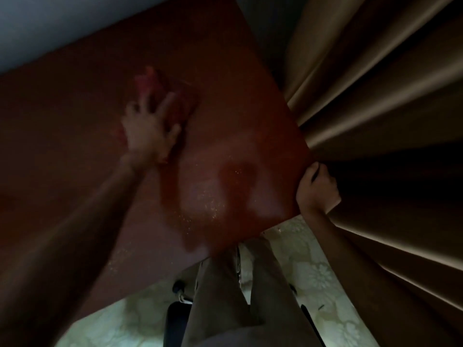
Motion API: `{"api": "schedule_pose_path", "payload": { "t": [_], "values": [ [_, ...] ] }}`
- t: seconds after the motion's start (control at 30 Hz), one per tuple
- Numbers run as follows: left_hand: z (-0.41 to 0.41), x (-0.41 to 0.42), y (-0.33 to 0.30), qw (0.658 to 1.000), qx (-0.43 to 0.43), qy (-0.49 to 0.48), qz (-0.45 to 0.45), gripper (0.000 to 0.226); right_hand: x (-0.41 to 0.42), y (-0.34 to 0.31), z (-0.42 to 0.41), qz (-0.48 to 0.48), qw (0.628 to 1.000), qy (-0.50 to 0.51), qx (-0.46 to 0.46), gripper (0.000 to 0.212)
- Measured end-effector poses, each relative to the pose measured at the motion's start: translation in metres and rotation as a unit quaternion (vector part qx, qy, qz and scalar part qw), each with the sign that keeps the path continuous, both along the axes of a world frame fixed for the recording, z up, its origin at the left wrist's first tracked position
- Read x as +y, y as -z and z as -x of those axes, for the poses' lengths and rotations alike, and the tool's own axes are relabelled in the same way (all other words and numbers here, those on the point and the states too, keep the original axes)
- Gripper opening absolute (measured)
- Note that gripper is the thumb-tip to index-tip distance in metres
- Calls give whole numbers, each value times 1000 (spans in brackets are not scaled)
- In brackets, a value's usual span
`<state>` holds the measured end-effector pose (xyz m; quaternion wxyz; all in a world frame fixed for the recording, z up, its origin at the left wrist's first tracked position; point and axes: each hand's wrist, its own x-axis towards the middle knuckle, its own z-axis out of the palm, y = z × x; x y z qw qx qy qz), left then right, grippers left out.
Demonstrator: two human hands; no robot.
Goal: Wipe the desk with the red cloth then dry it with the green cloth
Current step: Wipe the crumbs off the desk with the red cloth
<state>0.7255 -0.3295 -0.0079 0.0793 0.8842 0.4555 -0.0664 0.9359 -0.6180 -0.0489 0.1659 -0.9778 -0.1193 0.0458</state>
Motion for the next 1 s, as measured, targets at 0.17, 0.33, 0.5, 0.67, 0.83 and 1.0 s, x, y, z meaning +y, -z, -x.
{"api": "schedule_pose_path", "payload": {
  "t": [0.17, 0.33, 0.5, 0.67, 0.83, 1.0],
  "values": [
    [-55, -177, 4, 984, 29, 171, 29, 68, -8, 0, -3, -15, 999, -30, 28, 48],
    [-39, -250, 12, 968, -3, 242, 65, 65, -24, -4, -7, -19, 993, -100, 58, 40],
    [-13, -165, 7, 986, -21, 165, 15, 61, -19, -6, -6, -19, 994, -86, 63, 37],
    [-6, -39, 0, 993, 0, -121, 2, 67, -20, -3, -7, -11, 993, -98, 57, 38],
    [-47, -54, -3, 979, 14, -202, 14, 68, -21, -4, -7, -9, 993, -102, 61, 39],
    [-104, -205, -9, 992, -61, -44, 97, 77, -25, -3, -18, -53, 984, -102, 140, 39]
  ]
}}
